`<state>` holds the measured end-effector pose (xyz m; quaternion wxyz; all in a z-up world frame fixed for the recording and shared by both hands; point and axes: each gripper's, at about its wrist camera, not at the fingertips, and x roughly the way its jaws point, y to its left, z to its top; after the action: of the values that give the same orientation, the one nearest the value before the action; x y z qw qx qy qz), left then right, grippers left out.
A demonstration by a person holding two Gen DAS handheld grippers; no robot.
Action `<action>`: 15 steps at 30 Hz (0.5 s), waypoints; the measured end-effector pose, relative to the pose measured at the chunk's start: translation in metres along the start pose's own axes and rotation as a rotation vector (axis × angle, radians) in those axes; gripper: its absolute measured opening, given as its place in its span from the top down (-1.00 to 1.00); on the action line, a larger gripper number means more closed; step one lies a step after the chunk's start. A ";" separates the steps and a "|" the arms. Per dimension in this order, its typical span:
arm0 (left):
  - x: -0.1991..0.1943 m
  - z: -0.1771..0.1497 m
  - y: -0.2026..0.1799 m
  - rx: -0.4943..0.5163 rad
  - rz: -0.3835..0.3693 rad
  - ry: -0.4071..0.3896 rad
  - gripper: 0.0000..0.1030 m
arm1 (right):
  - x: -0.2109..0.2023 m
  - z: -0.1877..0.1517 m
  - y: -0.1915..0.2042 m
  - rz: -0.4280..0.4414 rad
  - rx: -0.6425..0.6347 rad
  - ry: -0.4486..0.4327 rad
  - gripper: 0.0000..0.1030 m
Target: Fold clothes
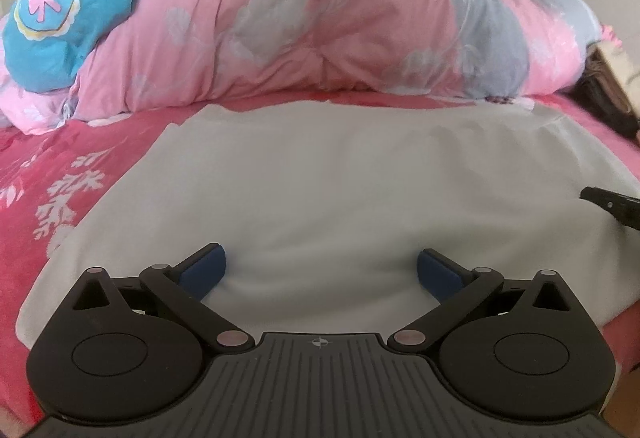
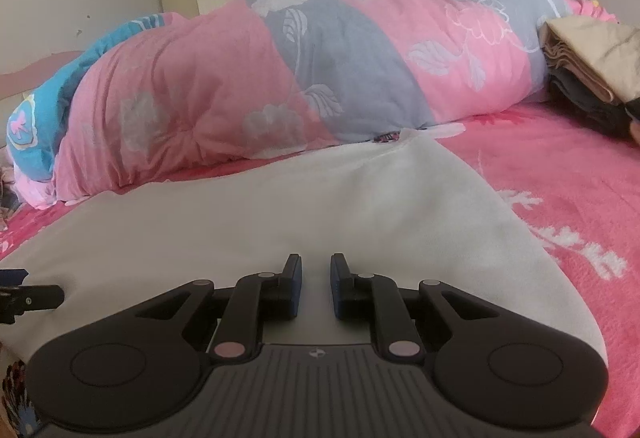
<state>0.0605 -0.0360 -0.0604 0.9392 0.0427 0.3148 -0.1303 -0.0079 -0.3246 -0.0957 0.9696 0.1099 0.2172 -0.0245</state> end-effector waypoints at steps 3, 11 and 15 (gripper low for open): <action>0.001 0.002 -0.003 -0.003 0.019 0.016 -1.00 | -0.001 0.000 0.001 0.005 -0.034 0.000 0.68; 0.001 0.006 -0.009 -0.027 0.067 0.058 -1.00 | -0.001 0.000 0.002 0.004 -0.059 -0.009 0.67; 0.002 0.009 -0.012 -0.031 0.082 0.077 -1.00 | -0.002 -0.001 0.002 0.003 -0.075 -0.015 0.65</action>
<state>0.0638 -0.0490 -0.0545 0.9314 0.0460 0.3509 -0.0850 -0.0098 -0.3221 -0.0953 0.9747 0.0739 0.2104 -0.0156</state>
